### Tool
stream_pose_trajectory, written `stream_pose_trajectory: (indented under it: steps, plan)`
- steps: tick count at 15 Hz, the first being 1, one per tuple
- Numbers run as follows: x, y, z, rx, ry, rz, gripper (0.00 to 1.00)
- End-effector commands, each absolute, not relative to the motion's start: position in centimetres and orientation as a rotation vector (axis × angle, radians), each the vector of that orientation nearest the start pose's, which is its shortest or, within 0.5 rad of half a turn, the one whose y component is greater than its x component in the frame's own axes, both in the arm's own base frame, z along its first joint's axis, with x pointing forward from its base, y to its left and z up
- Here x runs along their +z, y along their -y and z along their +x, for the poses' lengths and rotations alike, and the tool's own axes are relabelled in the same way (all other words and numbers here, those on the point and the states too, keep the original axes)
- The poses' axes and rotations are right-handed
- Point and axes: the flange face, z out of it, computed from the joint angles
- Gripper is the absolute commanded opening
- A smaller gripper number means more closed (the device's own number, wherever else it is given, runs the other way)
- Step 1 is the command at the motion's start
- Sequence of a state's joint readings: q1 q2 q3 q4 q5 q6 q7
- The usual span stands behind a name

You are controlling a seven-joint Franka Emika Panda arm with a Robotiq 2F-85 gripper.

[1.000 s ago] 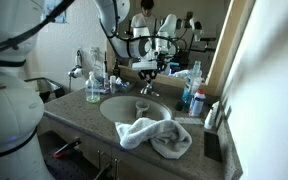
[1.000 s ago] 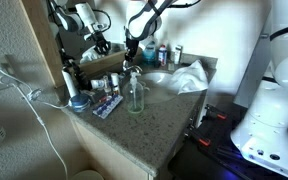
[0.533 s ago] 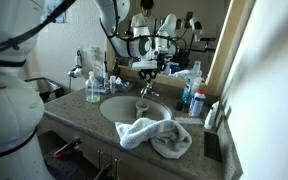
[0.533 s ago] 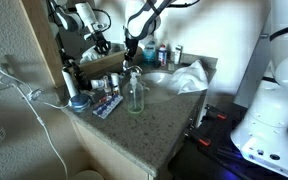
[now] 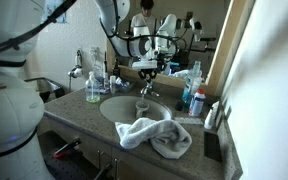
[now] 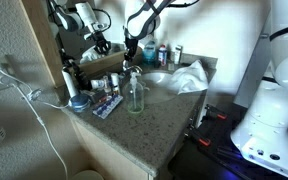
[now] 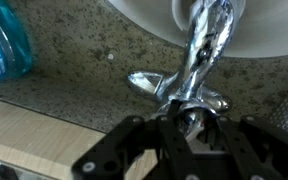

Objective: Put the cup in the sink, then open the tap then close it, then take out the cup from the sink

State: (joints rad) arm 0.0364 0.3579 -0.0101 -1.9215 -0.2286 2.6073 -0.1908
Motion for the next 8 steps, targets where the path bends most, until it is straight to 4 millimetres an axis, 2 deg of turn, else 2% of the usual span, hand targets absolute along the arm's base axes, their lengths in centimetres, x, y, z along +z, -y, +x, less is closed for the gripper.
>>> stream_pose_trajectory:
  steps: [1, 2, 3, 5, 8]
  plan:
    - [39.1, -3.5, 64.6, -0.578, 0.664, -3.222, 0.06]
    - [39.0, -3.4, 64.5, -0.571, 0.664, -3.223, 0.06]
    - [38.9, -3.4, 64.4, -0.561, 0.665, -3.221, 0.35]
    - [39.1, -3.5, 64.3, -0.548, 0.664, -3.224, 0.42]
    - [41.7, -4.0, 64.1, -0.556, 0.676, -3.232, 0.66]
